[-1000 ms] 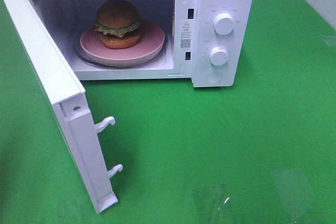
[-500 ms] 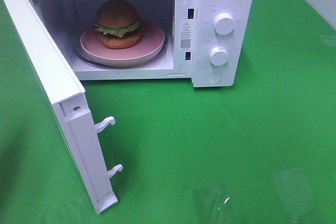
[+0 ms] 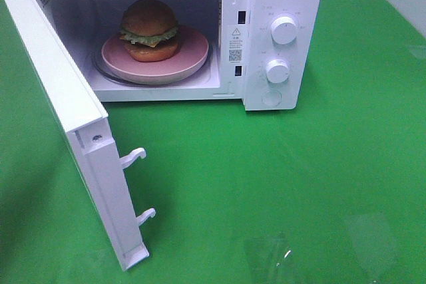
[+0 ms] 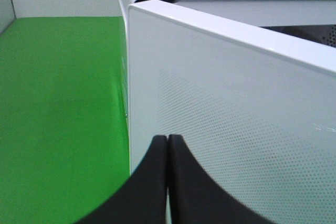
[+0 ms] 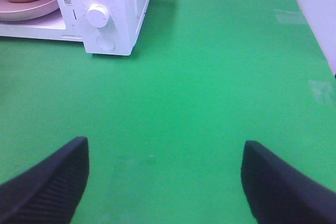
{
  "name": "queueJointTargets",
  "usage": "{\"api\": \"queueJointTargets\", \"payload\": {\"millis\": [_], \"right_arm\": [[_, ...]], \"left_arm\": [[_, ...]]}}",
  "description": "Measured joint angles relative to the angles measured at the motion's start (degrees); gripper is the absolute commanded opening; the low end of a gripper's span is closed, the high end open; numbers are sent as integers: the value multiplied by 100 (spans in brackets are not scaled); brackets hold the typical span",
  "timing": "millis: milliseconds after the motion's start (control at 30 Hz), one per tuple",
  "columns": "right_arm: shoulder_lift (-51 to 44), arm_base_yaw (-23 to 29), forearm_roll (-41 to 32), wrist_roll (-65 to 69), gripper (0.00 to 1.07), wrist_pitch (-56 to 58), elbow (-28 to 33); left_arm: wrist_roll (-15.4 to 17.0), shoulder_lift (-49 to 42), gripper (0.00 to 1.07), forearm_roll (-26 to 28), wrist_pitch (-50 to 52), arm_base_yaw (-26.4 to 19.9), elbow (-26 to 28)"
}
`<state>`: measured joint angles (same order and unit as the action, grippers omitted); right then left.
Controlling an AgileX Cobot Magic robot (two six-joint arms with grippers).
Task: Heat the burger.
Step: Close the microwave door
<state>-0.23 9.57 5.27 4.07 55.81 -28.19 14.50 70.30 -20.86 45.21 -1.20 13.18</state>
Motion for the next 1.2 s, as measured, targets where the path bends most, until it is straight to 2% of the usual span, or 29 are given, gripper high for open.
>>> {"api": "queueJointTargets", "payload": {"millis": [100, 233, 500, 800, 1000, 1200], "right_arm": [[0, 0, 0, 0, 76, 0, 0], [0, 0, 0, 0, 76, 0, 0], [0, 0, 0, 0, 76, 0, 0], [0, 0, 0, 0, 76, 0, 0], [0, 0, 0, 0, 76, 0, 0], [0, 0, 0, 0, 76, 0, 0]], "left_arm": [[92, 264, 0, -315, 166, 0, 120], [172, 458, 0, -418, 246, 23, 212], [212, 945, 0, -476, 309, 384, 458], [86, 1283, 0, -40, 435, 768, 504], [-126, 1558, 0, 138, 539, 980, 636], [-69, 1759, 0, 132, 665, 1003, 768]]}}
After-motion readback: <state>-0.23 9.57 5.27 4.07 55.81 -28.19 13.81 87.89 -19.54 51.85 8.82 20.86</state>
